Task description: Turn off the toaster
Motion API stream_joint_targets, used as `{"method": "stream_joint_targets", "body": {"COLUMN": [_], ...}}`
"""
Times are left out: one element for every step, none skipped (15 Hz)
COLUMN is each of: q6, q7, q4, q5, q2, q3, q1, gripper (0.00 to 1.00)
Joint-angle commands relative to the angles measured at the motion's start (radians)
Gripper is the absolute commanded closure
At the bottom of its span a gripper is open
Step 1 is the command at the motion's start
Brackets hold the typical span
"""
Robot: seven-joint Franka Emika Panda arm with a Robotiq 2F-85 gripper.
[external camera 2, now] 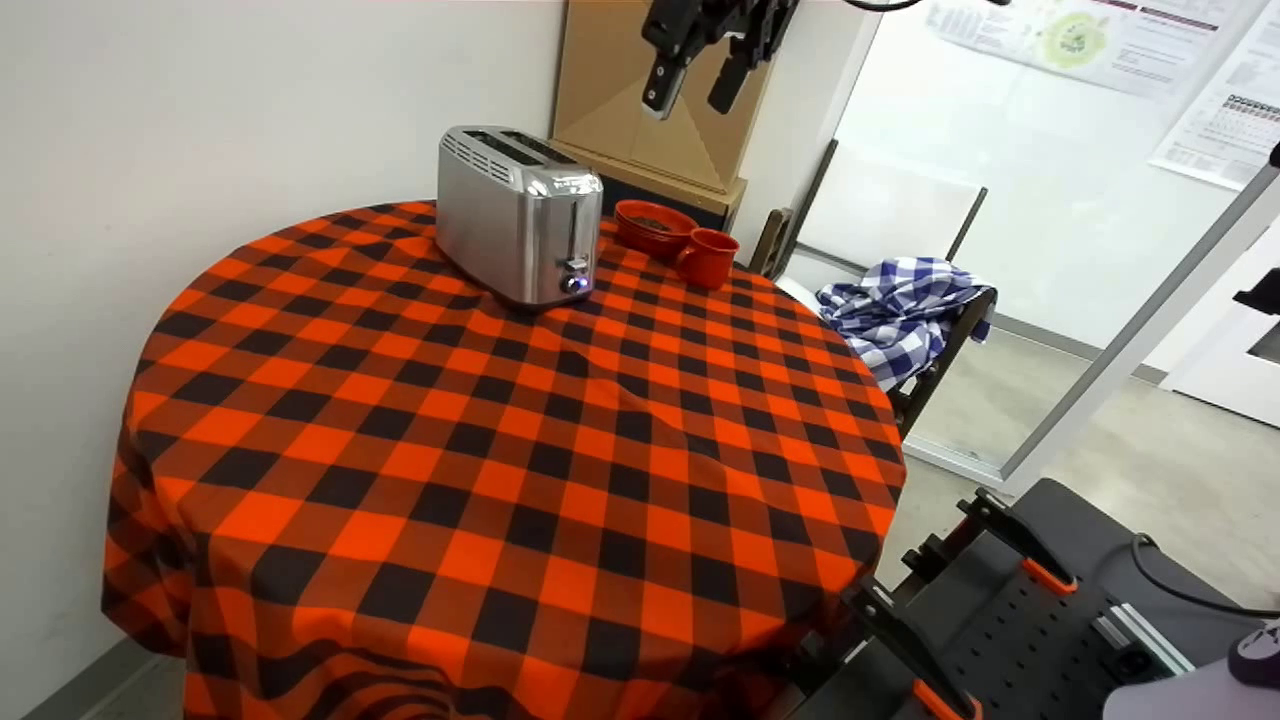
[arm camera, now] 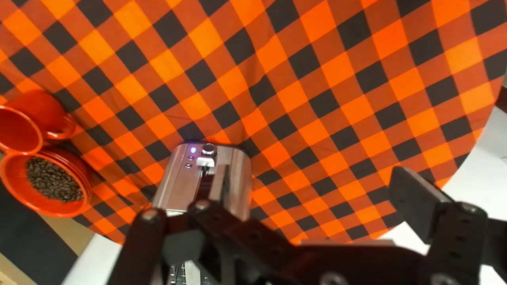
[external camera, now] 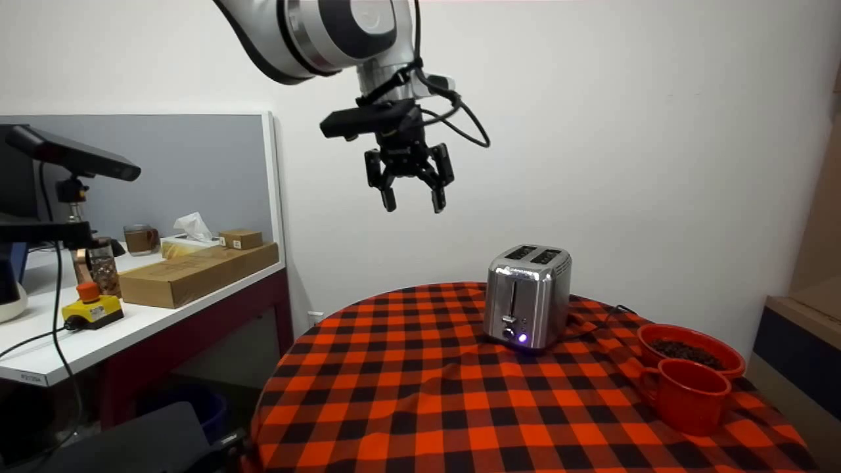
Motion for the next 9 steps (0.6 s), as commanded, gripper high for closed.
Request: {"method": "stream_joint_targets", "body": {"q6": [0.078, 0.087, 0.086, 0.092, 0.085, 0.089, 0.078, 0.079, 0.076], "q7": [-0.202, -0.266, -0.320, -0.383, -0.428, -0.466, -0.472, -0.476, -0.464], "q4": [0.141, 0.182, 0.220, 0.265, 0.310, 0.359, 0.406, 0.448, 0.490], "q5": [0.050, 0.076, 0.104, 0.140, 0.167, 0.187, 0.183, 0.176, 0.157], "q2": [0.215, 0.279, 0.329, 0.392, 0.441, 0.503, 0.552, 0.601, 0.644], "q3": [-0.077, -0.092, -0.096, -0.094, -0.084, -0.070, -0.062, -0.054, -0.051], "q1": [-0.009, -0.019, -0.031, -0.050, -0.072, -0.097, -0.114, -0.130, -0.140], "gripper": [0.00, 0.00, 0.00, 0.00, 0.00, 0.00, 0.00, 0.00, 0.00]}}
